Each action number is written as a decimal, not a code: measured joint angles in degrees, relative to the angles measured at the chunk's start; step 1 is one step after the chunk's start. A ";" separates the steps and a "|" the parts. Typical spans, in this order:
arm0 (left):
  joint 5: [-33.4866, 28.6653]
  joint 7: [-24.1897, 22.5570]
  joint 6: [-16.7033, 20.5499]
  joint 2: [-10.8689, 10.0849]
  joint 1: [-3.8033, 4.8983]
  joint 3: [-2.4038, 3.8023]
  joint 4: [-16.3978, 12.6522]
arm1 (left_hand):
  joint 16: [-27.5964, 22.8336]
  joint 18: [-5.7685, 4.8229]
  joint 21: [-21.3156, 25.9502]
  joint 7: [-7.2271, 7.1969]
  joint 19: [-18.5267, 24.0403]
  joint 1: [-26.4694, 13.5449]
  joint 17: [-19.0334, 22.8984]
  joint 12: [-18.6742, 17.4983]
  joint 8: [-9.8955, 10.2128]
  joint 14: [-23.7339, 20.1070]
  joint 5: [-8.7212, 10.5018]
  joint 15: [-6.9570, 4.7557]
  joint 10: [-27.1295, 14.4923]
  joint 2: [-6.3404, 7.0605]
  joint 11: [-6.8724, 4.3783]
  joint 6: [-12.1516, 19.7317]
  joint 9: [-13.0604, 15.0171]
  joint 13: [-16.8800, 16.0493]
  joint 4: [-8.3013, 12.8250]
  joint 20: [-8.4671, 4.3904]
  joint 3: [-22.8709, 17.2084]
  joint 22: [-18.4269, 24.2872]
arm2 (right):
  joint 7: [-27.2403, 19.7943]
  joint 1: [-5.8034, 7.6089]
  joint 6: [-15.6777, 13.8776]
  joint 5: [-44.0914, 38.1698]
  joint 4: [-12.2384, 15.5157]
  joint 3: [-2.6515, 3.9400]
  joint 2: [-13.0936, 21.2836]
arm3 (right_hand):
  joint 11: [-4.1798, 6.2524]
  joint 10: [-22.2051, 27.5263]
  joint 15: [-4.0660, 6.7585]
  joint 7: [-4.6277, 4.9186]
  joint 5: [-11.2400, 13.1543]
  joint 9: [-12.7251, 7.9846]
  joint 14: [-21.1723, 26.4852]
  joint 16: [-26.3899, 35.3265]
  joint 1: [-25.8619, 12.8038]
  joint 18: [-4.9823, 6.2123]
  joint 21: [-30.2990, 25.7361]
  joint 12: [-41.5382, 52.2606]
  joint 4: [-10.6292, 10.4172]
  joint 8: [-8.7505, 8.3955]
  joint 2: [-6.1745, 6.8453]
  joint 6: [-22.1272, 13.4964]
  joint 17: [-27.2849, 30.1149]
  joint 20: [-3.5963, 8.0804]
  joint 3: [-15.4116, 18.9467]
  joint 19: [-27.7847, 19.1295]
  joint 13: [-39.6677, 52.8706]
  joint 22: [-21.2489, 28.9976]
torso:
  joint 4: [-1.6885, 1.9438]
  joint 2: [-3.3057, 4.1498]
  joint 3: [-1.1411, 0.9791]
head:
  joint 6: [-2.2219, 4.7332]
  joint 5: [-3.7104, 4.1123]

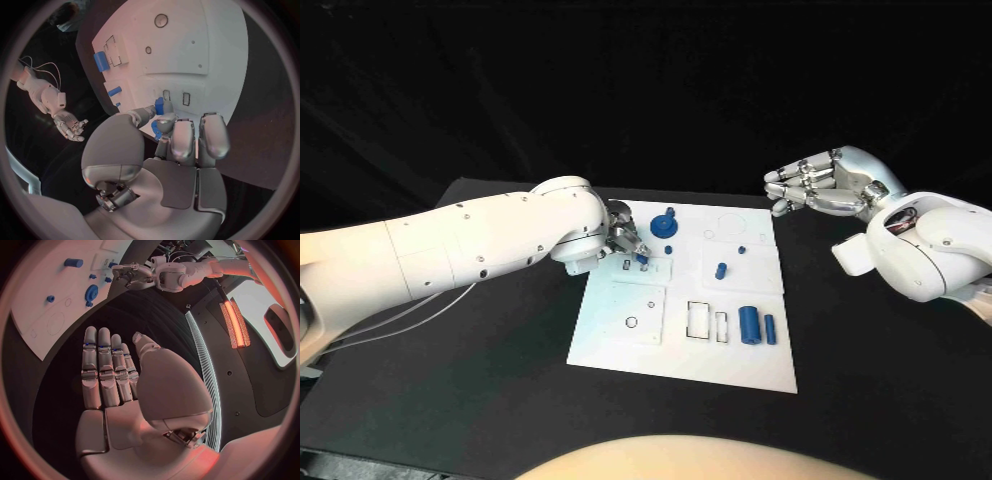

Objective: Assemble the parts on the task board

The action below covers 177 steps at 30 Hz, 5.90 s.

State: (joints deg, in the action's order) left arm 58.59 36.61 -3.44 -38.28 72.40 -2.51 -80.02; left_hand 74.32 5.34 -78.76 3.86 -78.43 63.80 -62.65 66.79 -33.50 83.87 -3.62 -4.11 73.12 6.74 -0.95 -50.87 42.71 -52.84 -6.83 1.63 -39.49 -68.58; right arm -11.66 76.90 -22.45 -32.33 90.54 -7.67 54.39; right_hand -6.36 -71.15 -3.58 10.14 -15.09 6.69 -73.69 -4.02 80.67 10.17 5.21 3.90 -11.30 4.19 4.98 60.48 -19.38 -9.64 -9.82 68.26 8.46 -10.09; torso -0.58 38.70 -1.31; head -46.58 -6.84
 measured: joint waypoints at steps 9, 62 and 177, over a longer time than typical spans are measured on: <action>4.08 -0.10 0.61 0.01 -0.75 0.00 -0.07 | 0.00 0.00 0.00 -0.20 0.00 -0.15 0.00 0.00 0.00 0.21 0.18 -0.21 0.15 0.15 -0.15 0.21 0.04 -0.05 0.22 0.00 -0.22 -0.14 | -0.05 -0.04 -0.01 0.10 0.03 0.00 0.02 | 0.00 0.00 0.00 0.00 0.00 0.00 0.00 0.00 0.00 0.00 0.00 0.00 0.00 0.00 0.00 0.00 0.00 0.00 0.00 0.00 0.00 0.00 | -0.12 0.02 0.02 | -0.12 -0.30; 8.49 -0.78 -3.32 0.58 -1.73 0.11 -0.36 | 0.00 0.00 -0.23 -0.38 -0.40 -0.59 0.04 0.29 -0.34 0.20 0.31 -0.20 0.54 0.59 -0.14 -0.01 0.27 -0.04 0.84 0.00 -0.84 -0.53 | -0.05 -0.06 0.10 0.19 0.17 -0.01 -0.15 | 0.00 0.00 0.00 0.00 -0.34 0.01 0.00 0.00 0.00 0.00 0.00 0.00 0.00 0.00 0.00 0.00 0.00 0.00 0.00 0.00 0.00 0.10 | -0.06 0.02 0.02 | -1.10 -0.40; 5.21 -1.68 -8.38 7.01 3.50 1.89 20.49 | 0.00 -0.52 2.67 0.52 1.15 -0.31 0.48 -2.68 5.15 0.11 0.25 0.32 -3.36 -1.33 1.08 0.11 -8.75 5.80 -9.83 0.31 35.15 3.23 | 0.02 -0.68 1.00 1.02 -1.41 -0.05 -1.27 | -0.41 0.84 -0.20 0.38 -1.22 -0.22 0.62 0.00 -0.53 0.00 -0.49 0.00 -0.16 0.00 0.54 -0.80 0.15 -0.20 0.16 -0.20 -0.09 1.02 | -0.43 0.70 0.44 | 1.60 -0.82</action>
State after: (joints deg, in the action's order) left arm 63.80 34.94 -11.81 -31.26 75.91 -0.63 -59.52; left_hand 74.32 4.82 -76.09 4.38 -77.29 63.49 -62.18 64.11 -28.36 83.98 -3.37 -3.80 69.77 5.42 0.12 -50.76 33.95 -47.04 -16.66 1.94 -4.35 -65.35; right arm -11.64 76.22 -21.45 -31.31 89.13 -7.73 53.12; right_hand -6.76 -70.31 -3.78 10.52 -16.31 6.47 -73.06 -4.02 80.14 10.17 4.72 3.90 -11.47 4.19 5.51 59.68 -19.23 -9.84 -9.65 68.06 8.38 -9.07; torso -1.02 39.40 -0.87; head -44.98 -7.66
